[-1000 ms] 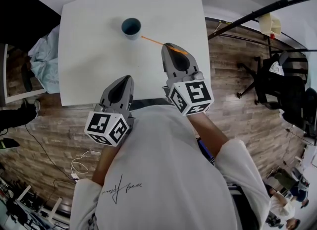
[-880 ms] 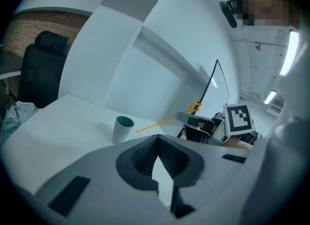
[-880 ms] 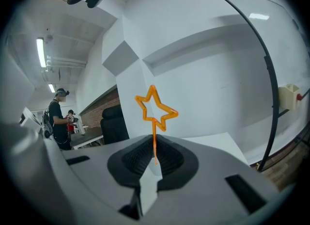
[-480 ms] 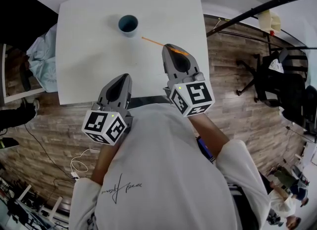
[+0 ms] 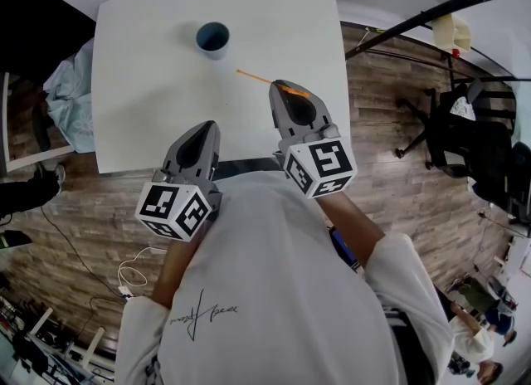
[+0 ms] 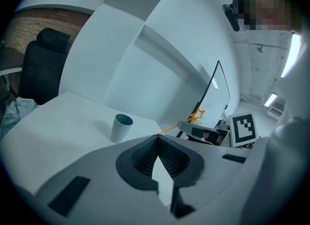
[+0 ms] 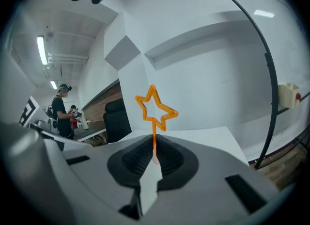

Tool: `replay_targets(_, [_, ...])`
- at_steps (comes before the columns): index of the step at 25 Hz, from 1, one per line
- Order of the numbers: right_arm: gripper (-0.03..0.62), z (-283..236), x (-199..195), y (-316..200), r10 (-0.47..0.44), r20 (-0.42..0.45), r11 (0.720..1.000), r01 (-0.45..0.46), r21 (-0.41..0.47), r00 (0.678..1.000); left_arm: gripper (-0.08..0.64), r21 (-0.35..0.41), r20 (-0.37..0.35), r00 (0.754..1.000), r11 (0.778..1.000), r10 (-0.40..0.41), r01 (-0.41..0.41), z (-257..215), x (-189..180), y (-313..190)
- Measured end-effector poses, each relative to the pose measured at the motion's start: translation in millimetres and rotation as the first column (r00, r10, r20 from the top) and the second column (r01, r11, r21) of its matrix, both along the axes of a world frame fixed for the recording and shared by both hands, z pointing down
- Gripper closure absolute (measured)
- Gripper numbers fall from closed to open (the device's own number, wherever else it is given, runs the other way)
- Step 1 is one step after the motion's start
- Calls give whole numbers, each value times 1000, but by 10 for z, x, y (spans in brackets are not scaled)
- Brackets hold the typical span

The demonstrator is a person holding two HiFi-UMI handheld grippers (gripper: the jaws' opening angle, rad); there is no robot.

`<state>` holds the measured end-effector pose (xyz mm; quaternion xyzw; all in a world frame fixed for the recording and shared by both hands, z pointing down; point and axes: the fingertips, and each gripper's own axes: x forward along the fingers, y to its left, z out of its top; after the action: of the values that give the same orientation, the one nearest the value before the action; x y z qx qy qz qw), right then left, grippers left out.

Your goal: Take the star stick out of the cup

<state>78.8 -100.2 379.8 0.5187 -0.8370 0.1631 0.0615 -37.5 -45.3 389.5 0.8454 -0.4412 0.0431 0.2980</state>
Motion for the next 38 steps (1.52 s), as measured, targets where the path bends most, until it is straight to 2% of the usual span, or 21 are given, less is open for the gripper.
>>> replay_targets(18, [566,225,-63,282,-20,4,997,20,-76,1000,555,3,9,1000,1000,-15,15,18,-80,55])
replay_targets(33, [566,313,-135,389,-44,-6,993,43,-109,999,555,-8,-6,999,999,-32,32,47,-188,88])
replay_targets(38, [567,305,-174,397,-77,-8,991,76,-113,997,556,-8,-8,999,999,-34,34,42,-214,92])
